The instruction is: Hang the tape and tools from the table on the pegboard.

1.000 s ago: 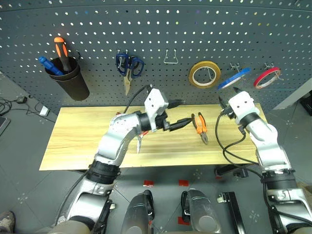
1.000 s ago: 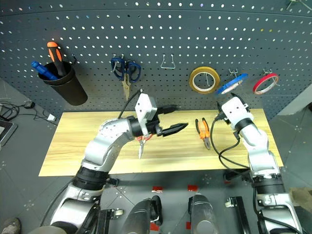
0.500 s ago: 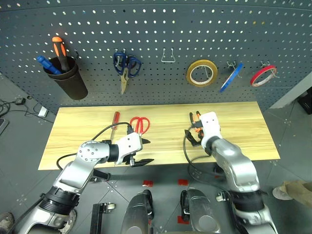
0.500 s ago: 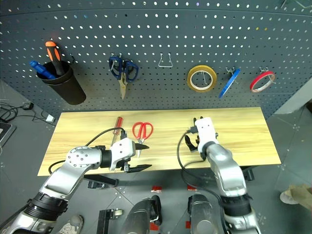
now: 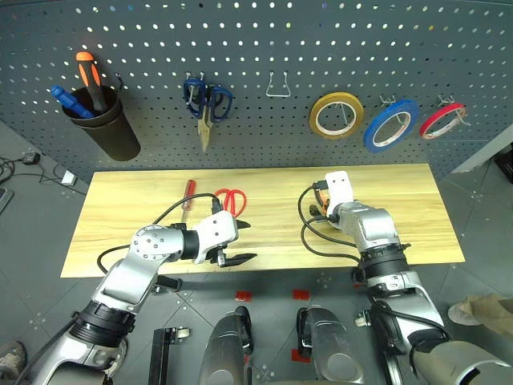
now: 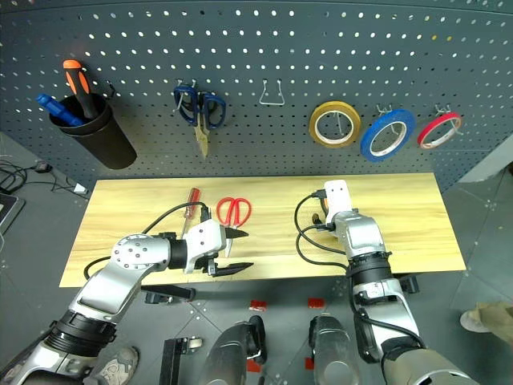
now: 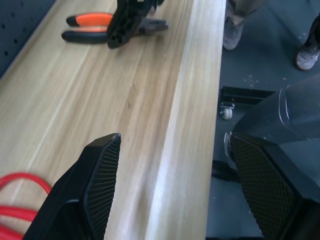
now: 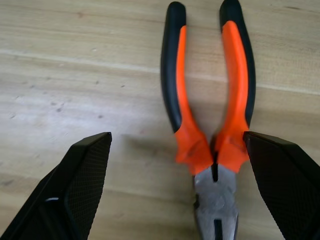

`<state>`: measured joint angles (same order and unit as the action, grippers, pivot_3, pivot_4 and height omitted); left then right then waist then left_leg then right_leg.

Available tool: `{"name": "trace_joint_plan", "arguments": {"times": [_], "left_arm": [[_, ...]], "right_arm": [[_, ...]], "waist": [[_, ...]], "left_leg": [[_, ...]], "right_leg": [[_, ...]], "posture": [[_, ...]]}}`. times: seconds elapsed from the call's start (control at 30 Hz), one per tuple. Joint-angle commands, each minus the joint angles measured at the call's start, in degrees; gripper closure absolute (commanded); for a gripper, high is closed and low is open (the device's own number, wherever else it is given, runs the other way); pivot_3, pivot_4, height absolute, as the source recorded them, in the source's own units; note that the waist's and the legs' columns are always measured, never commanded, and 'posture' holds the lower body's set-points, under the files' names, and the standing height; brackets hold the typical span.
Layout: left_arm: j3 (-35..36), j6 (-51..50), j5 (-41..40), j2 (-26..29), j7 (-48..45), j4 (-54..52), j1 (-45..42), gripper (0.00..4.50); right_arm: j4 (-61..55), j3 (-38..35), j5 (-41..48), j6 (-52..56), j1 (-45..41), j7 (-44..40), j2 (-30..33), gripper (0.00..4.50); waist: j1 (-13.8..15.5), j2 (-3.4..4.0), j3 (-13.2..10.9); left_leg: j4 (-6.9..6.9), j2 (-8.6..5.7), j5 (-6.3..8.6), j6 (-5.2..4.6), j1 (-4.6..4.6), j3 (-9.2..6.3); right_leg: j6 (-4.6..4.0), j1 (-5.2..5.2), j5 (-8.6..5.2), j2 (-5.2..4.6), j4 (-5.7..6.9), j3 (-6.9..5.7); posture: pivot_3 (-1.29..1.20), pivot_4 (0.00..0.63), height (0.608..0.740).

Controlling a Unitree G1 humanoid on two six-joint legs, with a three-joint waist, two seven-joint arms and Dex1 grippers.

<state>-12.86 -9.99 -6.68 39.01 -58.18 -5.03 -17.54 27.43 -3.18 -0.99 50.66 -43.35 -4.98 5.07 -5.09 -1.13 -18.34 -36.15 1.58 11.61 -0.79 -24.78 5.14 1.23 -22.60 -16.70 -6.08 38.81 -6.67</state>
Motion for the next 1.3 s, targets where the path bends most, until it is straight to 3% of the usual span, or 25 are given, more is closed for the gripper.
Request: {"name": "trace_joint_plan", "arguments": {"times": [0.03, 0.43, 0.57, 0.63, 0.73, 0.9, 1.03, 1.17, 1.3], "left_arm": [[0.39, 0.06, -0.38, -0.42, -0.17, -1.63, -0.67, 0.84], [0.36, -0.13, -0.69, -1.61, 0.25, -1.78, -0.19, 0.84], [1.54, -0.4, -1.75, -2.68, 1.3, -2.13, 0.43, 0.84], [4.0, -0.97, -3.53, -3.9, 3.03, -2.96, 1.38, 0.84], [8.18, -1.36, -6.62, -5.54, 5.55, -4.76, 3.75, 0.84], [14.56, -4.6, -12.57, -7.22, 9.33, -10.58, 8.5, 0.84], [21.92, -9.29, -17.35, -10.09, 17.59, -15.19, 9.88, 0.84], [25.28, -13.45, -20.75, -11.56, 22.53, -18.06, 9.51, 0.84], [24.93, -16.42, -20.71, -9.3, 23.49, -20.12, 9.6, 0.84]], "right_arm": [[7.06, -1.0, 0.79, -2.69, -3.33, -0.15, 1.07, 0.01], [26.55, -2.42, 1.81, -9.8, -10.84, -1.94, 2.77, 0.01], [27.64, -2.46, 2.16, -11.04, -10.99, -2.44, 2.82, 1.3], [23.57, -1.08, 1.71, -11.93, -9.49, -3.41, 2.75, 1.92], [10.7, 1.53, 0.86, -15.43, -3.62, -3.95, 2.05, 1.94], [-21.93, 6.8, -0.69, -13.38, 11.09, -1.93, -0.19, 1.94], [-46.9, 13.29, -3.05, -18.94, 19.56, 0.24, -3.13, 1.94], [-52.21, 17.0, -6.09, -26.02, 16.26, 1.09, -4.17, 1.94], [-46.76, 15.8, -7.15, -35.21, 5.81, 2.47, -5.28, 1.94]], "waist": [[0.0, -0.01, -0.04], [-0.02, -0.01, -0.09], [-0.05, -0.01, -0.09], [-0.09, -0.01, -0.09], [-0.07, -0.02, -0.11], [0.0, -0.07, -0.27], [-0.01, -0.14, -0.54], [-0.03, -0.19, -0.59], [0.16, -0.27, -0.6]], "left_leg": [[0.01, 0.0, 0.0, 0.0, 0.0, 0.03], [0.02, 0.04, -0.01, 0.02, 0.0, 0.17], [0.02, 0.06, -0.01, 0.02, 0.01, 0.17], [0.02, 0.07, -0.01, 0.02, 0.02, 0.17], [0.06, 0.1, -0.01, 0.02, 0.0, 0.17], [0.17, 0.09, -0.01, 0.04, -0.17, 0.48], [0.16, 0.1, 0.0, 0.05, -0.2, 0.57], [0.14, 0.16, 0.02, 0.04, -0.16, 0.55], [0.11, 0.15, -0.04, 0.13, -0.12, 0.55]], "right_leg": [[0.0, -0.03, 0.0, 0.01, 0.02, 0.03], [0.0, -0.07, 0.0, 0.02, 0.03, 0.14], [0.0, -0.07, 0.0, 0.03, 0.04, 0.14], [0.0, -0.07, 0.0, 0.03, 0.04, 0.15], [0.0, -0.11, 0.0, 0.05, 0.02, 0.17], [0.05, -0.52, -0.02, 0.05, 0.08, 0.51], [0.09, -0.63, -0.03, 0.05, 0.11, 0.64], [0.48, -0.67, -0.12, 0.22, 0.14, 0.77], [0.38, -0.65, -0.05, 0.26, 0.16, 0.81]], "posture": [[-0.19, 0.357, 0.74], [-0.19, 0.353, 0.74], [-0.19, 0.353, 0.74], [-0.2, 0.351, 0.74], [-0.2, 0.353, 0.74], [-0.2, 0.355, 0.74], [-0.19, 0.348, 0.74], [-0.19, 0.339, 0.74], [-0.17, 0.327, 0.74]]}}
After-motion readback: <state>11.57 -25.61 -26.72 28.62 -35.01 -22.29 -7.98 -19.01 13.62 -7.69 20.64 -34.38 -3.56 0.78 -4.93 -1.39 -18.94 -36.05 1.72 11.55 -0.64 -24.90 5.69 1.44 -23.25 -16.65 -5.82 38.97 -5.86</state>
